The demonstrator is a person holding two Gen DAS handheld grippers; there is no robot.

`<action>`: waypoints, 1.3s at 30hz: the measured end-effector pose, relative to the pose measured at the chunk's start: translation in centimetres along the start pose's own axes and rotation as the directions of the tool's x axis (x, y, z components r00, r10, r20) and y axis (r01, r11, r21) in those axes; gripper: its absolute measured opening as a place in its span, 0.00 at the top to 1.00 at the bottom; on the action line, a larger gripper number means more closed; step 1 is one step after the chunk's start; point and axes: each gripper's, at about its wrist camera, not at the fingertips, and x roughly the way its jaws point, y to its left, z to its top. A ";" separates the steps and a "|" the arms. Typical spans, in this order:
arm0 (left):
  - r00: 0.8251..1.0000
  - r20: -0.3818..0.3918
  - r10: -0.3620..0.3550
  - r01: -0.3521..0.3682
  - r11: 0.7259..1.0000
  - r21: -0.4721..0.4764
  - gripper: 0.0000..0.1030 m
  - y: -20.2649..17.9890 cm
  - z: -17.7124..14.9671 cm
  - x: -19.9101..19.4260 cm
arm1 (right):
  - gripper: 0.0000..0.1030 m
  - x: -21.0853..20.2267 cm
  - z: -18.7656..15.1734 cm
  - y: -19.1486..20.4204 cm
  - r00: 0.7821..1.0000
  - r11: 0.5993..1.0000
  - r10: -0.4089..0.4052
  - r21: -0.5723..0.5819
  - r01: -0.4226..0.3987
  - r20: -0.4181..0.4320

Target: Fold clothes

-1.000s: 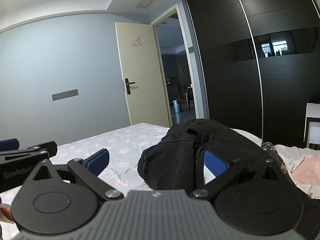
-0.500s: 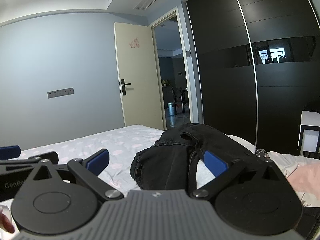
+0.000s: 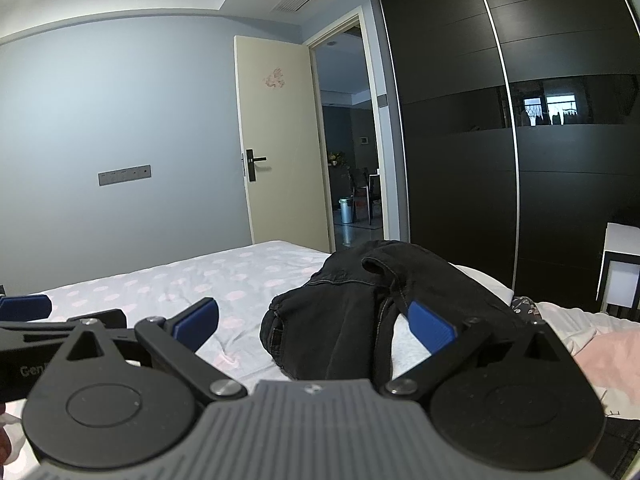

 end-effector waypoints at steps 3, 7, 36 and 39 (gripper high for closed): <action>1.000 0.000 -0.001 0.001 1.000 -0.006 0.13 0.0 0.0 0.0 | 0.01 0.0 0.1 0.0 1.000 1.000 0.007 0.003 -0.007 -0.007; 1.000 -0.003 0.003 -0.003 1.000 -0.011 0.13 0.2 0.0 0.0 | 0.01 0.1 0.1 0.1 1.000 1.000 0.020 0.002 -0.020 -0.011; 0.978 -0.161 0.132 -0.151 0.982 -0.111 0.14 5.2 0.6 4.0 | 0.01 8.3 2.6 -0.2 0.974 0.975 0.137 -0.147 -0.164 -0.181; 0.969 -0.192 0.157 -0.183 0.975 -0.126 0.14 7.4 0.5 5.2 | 0.01 13.0 3.2 -0.9 0.958 0.973 0.107 -0.168 -0.156 -0.268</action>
